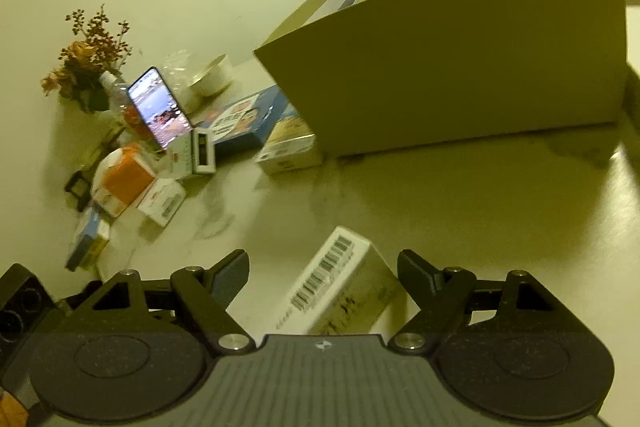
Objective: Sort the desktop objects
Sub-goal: 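Close the right gripper on the Ebastine box and lift it upright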
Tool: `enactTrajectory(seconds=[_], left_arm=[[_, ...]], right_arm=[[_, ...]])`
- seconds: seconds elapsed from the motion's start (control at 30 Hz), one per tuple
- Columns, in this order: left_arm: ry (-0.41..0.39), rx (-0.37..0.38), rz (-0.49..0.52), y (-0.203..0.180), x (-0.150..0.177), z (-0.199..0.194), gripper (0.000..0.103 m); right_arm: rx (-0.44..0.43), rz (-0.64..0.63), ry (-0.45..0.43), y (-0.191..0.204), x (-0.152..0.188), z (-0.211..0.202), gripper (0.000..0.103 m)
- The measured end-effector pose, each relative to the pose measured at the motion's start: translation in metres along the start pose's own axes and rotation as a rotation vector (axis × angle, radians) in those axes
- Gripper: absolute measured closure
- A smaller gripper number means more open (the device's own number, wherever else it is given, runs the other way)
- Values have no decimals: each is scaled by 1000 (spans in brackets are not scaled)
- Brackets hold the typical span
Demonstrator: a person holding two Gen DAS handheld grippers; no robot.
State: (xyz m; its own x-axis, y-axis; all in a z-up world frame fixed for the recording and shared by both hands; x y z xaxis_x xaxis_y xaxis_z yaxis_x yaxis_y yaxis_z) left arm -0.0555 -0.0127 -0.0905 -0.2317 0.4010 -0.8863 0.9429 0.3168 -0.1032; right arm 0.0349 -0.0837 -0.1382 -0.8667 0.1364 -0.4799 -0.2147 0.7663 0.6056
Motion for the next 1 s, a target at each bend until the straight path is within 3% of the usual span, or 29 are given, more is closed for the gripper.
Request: enactTrajectory(seconds=[0.27, 0.5, 0.73, 0.87, 1.0], left_arm=[[-6, -32, -43, 5, 5, -6, 0], [-31, -121, -132, 19, 9, -19, 0], [-106, -153, -168, 28, 4, -37, 0], [-115, -177, -177, 31, 5, -42, 0], [-133, -208, -196, 35, 9, -49, 0]], right_arm=[[88, -47, 11, 4, 6, -11, 22], [173, -132, 75, 12, 15, -23, 42], [244, -200, 132, 22, 13, -21, 61], [284, -223, 167, 20, 16, -13, 78], [292, -234, 172, 22, 13, -12, 80]])
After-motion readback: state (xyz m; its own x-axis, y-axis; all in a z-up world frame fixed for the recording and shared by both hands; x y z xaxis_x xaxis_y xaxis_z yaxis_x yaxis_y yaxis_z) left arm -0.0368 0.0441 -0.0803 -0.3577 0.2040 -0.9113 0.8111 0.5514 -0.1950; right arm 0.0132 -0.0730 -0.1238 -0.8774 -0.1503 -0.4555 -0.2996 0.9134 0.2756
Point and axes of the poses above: each gripper's, at about its wrist camera, not at the fingertips, and z roughly the way its jaws point, y to its left, x to its underside, the point moved 7 cm from there along z, roughly the way its jaws point, and after that the axes turned 13 degrees about z, right-handed, at the moved point
